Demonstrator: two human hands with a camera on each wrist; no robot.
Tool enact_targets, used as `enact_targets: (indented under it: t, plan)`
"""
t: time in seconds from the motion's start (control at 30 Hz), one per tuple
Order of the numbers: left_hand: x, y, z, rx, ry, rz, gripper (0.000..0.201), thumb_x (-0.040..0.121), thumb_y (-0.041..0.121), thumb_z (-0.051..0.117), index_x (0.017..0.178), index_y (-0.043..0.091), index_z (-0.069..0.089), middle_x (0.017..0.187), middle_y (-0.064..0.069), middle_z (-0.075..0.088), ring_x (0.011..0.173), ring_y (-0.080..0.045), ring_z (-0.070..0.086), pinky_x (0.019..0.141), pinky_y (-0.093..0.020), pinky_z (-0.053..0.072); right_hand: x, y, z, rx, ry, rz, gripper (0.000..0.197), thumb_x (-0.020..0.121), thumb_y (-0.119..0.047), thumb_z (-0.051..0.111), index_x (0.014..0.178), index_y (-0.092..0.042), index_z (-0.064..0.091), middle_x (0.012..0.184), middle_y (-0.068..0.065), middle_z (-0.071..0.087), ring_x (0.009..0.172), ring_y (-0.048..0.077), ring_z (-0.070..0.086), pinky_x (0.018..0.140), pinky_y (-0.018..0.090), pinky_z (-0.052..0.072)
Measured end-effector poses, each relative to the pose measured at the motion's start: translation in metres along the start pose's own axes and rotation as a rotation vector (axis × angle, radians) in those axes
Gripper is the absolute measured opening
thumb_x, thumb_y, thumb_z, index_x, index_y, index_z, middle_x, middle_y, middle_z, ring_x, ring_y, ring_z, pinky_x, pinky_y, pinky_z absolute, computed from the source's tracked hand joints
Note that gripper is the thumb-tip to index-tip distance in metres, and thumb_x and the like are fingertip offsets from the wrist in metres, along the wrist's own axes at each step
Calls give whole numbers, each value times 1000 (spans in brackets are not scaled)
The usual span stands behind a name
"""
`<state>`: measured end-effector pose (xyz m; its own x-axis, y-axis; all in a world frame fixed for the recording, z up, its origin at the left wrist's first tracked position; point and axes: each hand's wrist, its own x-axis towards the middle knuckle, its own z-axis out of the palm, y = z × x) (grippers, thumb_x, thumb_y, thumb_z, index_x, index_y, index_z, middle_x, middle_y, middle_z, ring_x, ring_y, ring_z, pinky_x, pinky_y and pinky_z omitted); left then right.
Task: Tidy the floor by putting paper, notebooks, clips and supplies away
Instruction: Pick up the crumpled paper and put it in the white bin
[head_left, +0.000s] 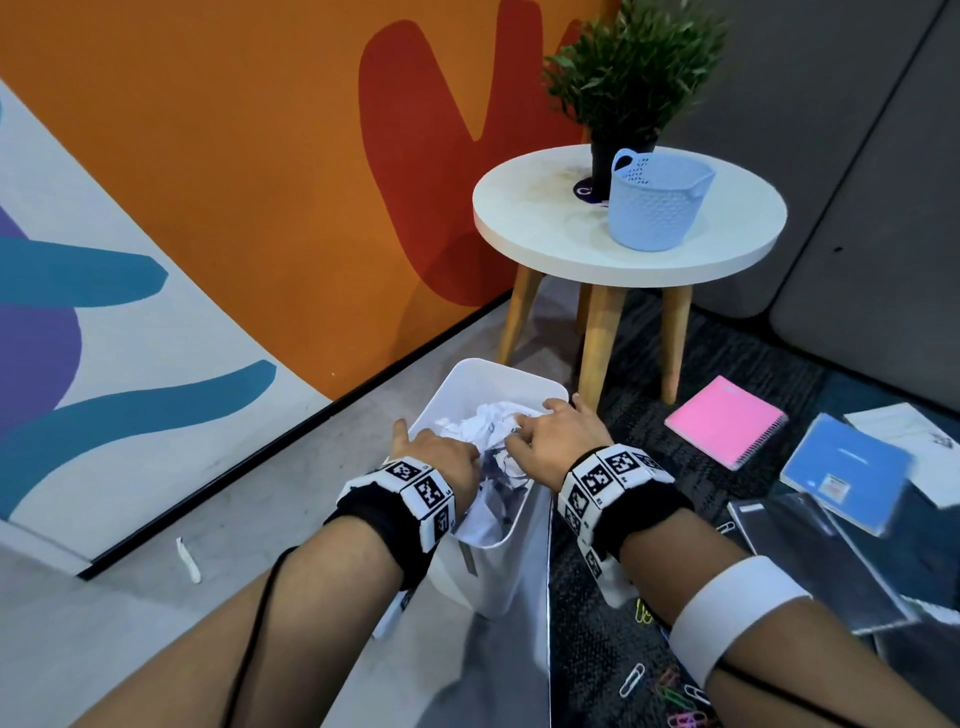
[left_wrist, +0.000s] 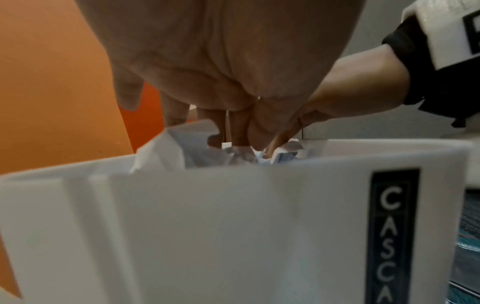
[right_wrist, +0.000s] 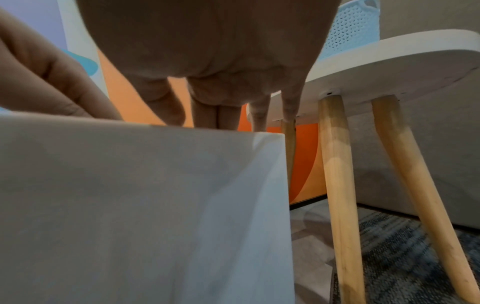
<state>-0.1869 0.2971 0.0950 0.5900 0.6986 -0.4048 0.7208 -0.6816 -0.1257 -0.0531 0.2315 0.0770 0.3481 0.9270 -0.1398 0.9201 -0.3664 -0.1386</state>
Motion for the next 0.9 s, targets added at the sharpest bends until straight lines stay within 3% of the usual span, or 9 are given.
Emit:
enact_targets:
  t: [0.1, 0.2, 0.37, 0.57, 0.73, 0.9]
  plan:
    - [-1, 5, -2, 73, -19, 14, 33, 96, 29, 35, 122, 27, 56, 125, -1, 60, 128, -24, 42, 114, -58, -4, 0, 5, 5, -38, -72, 3, 47, 96, -35, 24, 136, -23, 46, 132, 3, 58, 140, 19, 27, 118, 48, 6]
    - [-2, 10, -4, 91, 3, -26, 36, 97, 30, 31, 123, 24, 54, 126, -4, 59, 128, -25, 42, 115, -58, -3, -3, 7, 3, -51, -106, -46, 42, 99, -34, 25, 136, -26, 44, 146, -10, 41, 142, 20, 23, 116, 54, 2]
    - [-4, 15, -9, 81, 93, -110, 39, 95, 33, 33, 131, 20, 39, 130, -7, 56, 131, -26, 39, 115, -56, 5, -13, 13, -6, 181, 87, -6, 36, 94, -41, 45, 126, -29, 53, 147, -10, 38, 136, 13, 34, 118, 47, 4]
    - [-13, 25, -18, 42, 217, -157, 53, 95, 46, 34, 141, 19, 31, 148, -9, 30, 141, -28, 22, 115, -51, 15, -35, 24, -15, 289, 230, -24, 47, 87, -54, 51, 129, -32, 50, 145, -8, 39, 133, 16, 37, 117, 41, 16]
    - [-29, 60, -28, -1, 382, -19, 57, 94, 48, 36, 144, 21, 27, 155, -8, 19, 145, -28, 13, 115, -51, 11, -66, 45, -15, 341, 327, -14, 44, 88, -54, 49, 125, -30, 54, 140, -9, 45, 128, 16, 42, 111, 35, 25]
    - [-49, 123, -15, 9, 401, 215, 47, 92, 42, 40, 134, 21, 38, 144, -6, 35, 136, -27, 29, 113, -51, 16, -111, 80, 1, 308, 326, 82, 37, 87, -40, 55, 122, -27, 57, 136, -6, 48, 122, 21, 48, 106, 34, 33]
